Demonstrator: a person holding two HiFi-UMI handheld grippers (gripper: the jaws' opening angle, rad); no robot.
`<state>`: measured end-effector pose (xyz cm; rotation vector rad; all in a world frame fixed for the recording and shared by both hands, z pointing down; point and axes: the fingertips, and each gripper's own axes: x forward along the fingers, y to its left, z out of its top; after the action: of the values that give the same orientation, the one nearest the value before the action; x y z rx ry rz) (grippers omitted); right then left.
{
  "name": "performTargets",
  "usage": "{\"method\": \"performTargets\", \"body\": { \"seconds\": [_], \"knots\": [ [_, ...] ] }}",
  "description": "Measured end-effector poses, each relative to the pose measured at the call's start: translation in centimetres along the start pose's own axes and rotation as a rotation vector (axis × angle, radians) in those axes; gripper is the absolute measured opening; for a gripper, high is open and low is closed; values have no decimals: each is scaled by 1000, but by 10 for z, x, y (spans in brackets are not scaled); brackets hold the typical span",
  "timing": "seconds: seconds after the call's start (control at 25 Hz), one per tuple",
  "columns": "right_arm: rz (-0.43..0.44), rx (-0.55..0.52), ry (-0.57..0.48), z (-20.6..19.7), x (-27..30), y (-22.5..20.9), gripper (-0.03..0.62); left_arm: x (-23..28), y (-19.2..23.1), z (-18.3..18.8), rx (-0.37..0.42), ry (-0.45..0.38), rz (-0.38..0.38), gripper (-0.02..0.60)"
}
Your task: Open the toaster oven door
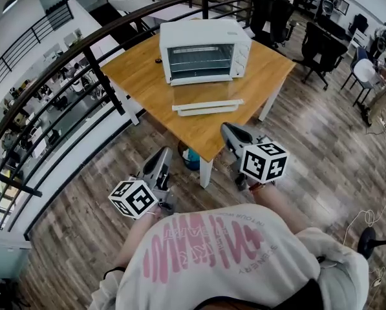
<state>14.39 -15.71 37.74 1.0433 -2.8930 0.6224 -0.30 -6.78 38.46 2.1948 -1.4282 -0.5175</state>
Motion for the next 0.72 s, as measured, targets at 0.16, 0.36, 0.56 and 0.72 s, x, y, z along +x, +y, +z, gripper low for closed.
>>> {"method": "performTargets", "body": {
  "seconds": [0.16, 0.36, 0.56, 0.72],
  "knots": [
    [9, 8, 17, -7, -5, -2, 3, -4, -5, -6, -1, -6, 11, 23],
    [16, -4, 29, -12, -13, 0, 3, -10, -11, -11, 0, -10, 21, 23],
    [22, -16, 37, -13, -16, 3, 3, -14, -16, -11, 3, -14, 23, 23],
    [30, -15, 30, -13, -20, 9, 3, -20, -19, -12, 3, -14, 26, 23]
  ]
}}
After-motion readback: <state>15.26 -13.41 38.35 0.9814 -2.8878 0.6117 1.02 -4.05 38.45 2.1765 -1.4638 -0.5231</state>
